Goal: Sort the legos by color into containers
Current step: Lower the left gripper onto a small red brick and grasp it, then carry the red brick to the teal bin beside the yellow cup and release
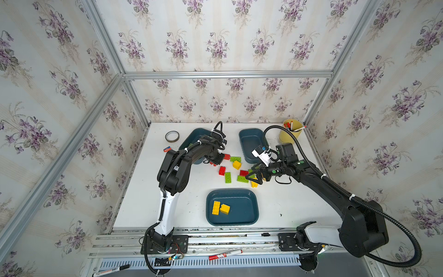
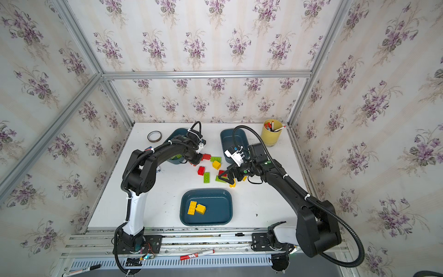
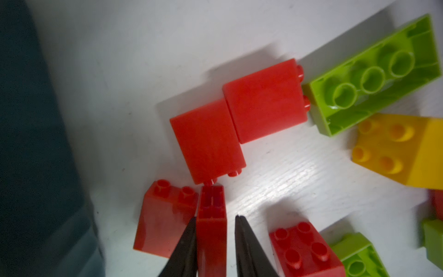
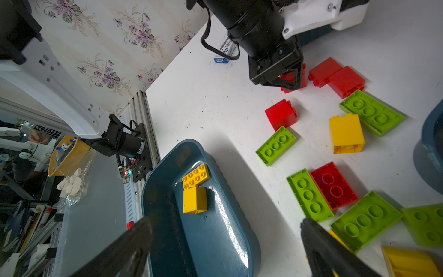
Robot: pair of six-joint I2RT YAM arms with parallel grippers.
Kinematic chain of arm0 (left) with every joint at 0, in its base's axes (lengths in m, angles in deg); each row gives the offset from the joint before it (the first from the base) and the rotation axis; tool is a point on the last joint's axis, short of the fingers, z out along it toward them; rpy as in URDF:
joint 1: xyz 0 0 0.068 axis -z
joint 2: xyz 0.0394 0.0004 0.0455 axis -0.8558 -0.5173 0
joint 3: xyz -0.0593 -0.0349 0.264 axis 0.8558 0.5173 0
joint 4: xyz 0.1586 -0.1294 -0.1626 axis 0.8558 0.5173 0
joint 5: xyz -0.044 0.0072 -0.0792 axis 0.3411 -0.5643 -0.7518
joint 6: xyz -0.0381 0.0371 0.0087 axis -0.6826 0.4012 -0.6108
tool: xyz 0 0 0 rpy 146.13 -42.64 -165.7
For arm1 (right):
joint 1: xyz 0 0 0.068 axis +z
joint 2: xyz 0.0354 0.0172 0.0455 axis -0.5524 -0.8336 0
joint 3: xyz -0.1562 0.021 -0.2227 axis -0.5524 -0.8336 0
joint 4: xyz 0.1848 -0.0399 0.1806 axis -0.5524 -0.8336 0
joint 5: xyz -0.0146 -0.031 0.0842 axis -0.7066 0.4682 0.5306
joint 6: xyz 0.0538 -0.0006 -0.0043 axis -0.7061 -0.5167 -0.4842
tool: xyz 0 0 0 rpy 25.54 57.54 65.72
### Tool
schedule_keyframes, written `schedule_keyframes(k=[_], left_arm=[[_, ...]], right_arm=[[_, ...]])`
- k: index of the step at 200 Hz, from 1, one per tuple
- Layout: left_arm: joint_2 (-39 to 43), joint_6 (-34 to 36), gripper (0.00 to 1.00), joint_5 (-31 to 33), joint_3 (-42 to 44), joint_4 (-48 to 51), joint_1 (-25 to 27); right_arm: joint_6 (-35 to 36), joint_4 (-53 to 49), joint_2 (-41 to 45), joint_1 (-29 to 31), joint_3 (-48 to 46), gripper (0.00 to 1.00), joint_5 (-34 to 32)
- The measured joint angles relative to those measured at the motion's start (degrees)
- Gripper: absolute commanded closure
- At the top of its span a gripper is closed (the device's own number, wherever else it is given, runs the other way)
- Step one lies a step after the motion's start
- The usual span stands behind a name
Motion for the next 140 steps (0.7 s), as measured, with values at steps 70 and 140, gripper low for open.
schedule_keyframes(k=[70,140], left_arm=[[0.20,-0.79,0.88,-0.22,0.94,-0.55,0.00],[7.04,-3.30,0.86,-1.22,1.29,2.10,0.00]], right_arm=[[0.63,-0.85,-0.46,-0.04,0.79,0.00,0.00],[1.42,-1.64,-0.98,-0.04,1.55,0.00,-0.31]])
